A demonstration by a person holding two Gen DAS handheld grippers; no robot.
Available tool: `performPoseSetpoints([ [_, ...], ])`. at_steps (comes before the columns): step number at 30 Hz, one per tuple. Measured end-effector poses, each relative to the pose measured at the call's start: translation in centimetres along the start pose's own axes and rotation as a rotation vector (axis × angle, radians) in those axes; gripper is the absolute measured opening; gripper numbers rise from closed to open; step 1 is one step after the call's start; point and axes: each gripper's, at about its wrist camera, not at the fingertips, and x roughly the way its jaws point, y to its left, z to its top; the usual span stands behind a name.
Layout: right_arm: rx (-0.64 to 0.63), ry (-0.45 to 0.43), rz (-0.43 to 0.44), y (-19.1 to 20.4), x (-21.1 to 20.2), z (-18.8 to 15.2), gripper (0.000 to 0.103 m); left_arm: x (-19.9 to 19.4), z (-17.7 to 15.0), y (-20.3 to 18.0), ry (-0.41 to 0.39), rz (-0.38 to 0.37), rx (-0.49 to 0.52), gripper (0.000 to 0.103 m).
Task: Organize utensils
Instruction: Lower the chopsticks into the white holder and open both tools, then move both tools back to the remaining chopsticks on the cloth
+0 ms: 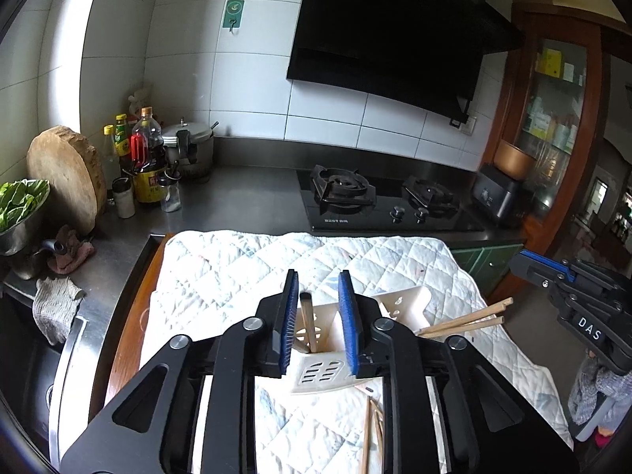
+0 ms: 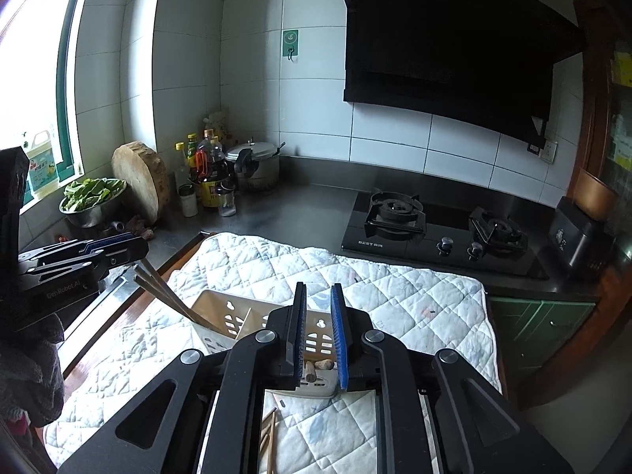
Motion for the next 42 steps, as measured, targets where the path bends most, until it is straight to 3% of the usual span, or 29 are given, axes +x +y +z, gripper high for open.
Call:
performPoseSetpoints([
  [5,0.004,-0.027,0.028,0.0,-3.1,-1.1,0.015,-2.8,-0.9,-0.4,-0.021,-0.012,0.021,0.031],
  [8,-0.001,-0.035,0.048,0.6,-5.0,-2.7,0.020,-4.7,-2.2,-0.7,-0.033,-0.013,0.033,0.042],
  [18,-0.002,-0.002,0.082,2.1,-8.4,-10.6,0.020,-7.9,-9.2,-0.8,0.012,-0.042,0.040,0.046],
  [31,0.060,0.137,0.079,3.8,-6.9,-21.9,0.021,-6.2,-18.9,0.4,0.161,-0.059,-0.009,0.059],
  [34,0.081,0.170,0.077,4.1,-6.0,-23.8,0.025,-5.9,-20.4,0.9,0.185,-0.048,-0.020,0.063],
  [42,0.087,0.267,0.070,5.0,-3.4,-27.1,0.025,-5.1,-22.9,1.5,0.231,-0.028,-0.058,0.069],
])
